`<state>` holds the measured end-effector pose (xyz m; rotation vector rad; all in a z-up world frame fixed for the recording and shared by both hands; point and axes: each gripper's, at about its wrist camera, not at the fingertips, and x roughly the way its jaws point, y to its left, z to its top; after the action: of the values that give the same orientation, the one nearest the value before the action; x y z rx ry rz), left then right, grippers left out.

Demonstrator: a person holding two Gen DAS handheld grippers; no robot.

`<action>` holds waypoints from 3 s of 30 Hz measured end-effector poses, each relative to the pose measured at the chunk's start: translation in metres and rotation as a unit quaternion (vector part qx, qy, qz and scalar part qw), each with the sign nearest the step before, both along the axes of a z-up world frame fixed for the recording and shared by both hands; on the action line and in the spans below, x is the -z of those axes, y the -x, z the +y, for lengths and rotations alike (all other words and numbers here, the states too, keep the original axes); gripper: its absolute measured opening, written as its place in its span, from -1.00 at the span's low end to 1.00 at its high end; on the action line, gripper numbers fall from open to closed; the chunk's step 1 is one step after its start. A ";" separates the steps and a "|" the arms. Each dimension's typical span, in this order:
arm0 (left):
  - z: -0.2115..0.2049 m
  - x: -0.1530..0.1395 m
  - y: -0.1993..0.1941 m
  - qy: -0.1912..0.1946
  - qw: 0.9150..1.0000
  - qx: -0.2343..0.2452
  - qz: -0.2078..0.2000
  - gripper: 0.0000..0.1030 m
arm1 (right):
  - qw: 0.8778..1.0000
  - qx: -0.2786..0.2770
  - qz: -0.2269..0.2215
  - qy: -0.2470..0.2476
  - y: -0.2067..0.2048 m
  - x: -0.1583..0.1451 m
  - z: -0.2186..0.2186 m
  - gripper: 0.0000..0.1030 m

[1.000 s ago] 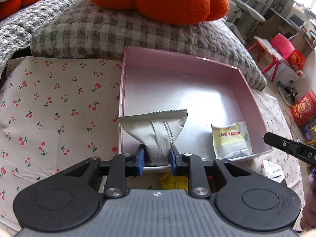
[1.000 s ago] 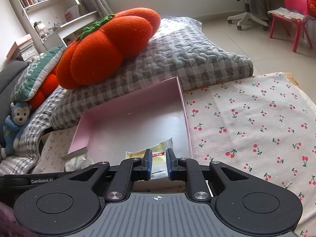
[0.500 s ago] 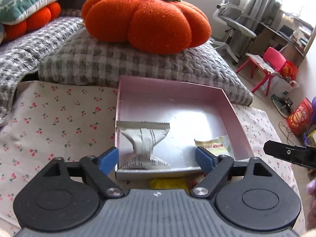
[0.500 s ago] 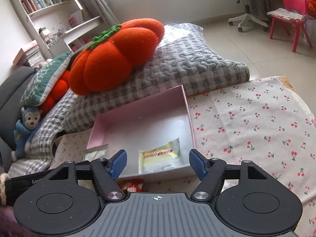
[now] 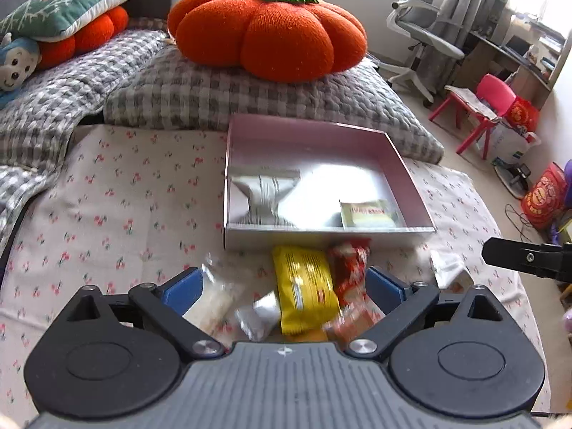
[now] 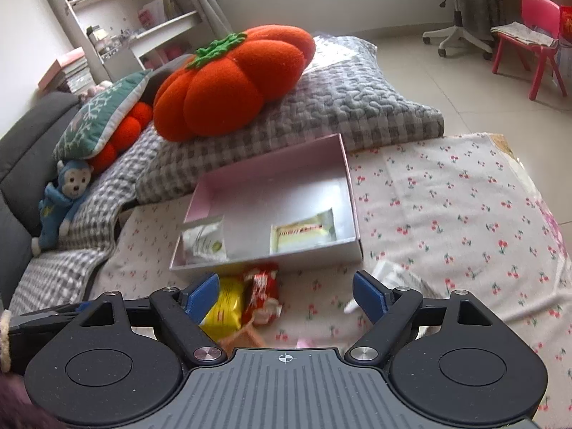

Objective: Organize snacks
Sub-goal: 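Lower both packets into the pink box and open both tools, then grasp a yellow pastry pack with the left tool while the right tool grasps another yellow pack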

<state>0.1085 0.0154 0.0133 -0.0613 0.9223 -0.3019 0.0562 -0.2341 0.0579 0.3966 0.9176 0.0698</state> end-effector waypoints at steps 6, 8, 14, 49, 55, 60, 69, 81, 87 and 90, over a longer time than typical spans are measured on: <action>0.011 0.005 0.029 0.001 1.000 0.003 0.006 0.98 | 1.000 -0.013 0.000 -0.003 0.024 0.004 0.008 0.74; 0.018 0.010 0.037 0.006 1.000 0.005 0.000 0.99 | 1.000 -0.020 0.000 -0.002 0.031 0.007 0.010 0.74; 0.031 0.020 0.048 -0.015 1.000 0.015 -0.011 0.99 | 0.999 -0.039 -0.002 0.015 0.048 0.018 0.017 0.78; 0.083 0.066 0.086 -0.062 0.961 0.268 0.039 0.95 | 0.987 0.015 0.149 -0.064 0.060 0.086 0.035 0.81; 0.079 0.074 0.087 -0.085 0.954 0.281 0.057 0.68 | 0.987 0.018 0.150 -0.057 0.058 0.092 0.041 0.80; 0.076 0.078 0.088 -0.087 0.953 0.280 0.073 0.43 | 0.989 0.007 0.147 -0.009 0.061 0.090 0.044 0.80; 0.067 0.079 0.091 -0.087 0.964 0.240 0.071 0.16 | 0.987 0.011 0.153 0.055 0.067 0.091 0.033 0.78; 0.062 0.078 0.083 -0.067 0.983 0.144 0.095 -0.15 | 0.989 0.023 0.144 0.032 0.066 0.089 0.024 0.76; 0.060 0.077 0.080 -0.057 0.986 0.119 0.104 -0.22 | 0.989 0.016 0.143 0.041 0.063 0.094 0.030 0.60; 0.060 0.077 0.079 -0.053 0.987 0.109 0.106 -0.23 | 0.990 0.010 0.134 0.051 0.063 0.092 0.032 0.29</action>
<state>0.0299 0.0751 -0.0636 0.1078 1.1586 -0.4549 -0.0067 -0.2019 -0.0345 0.3252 1.1762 -0.0502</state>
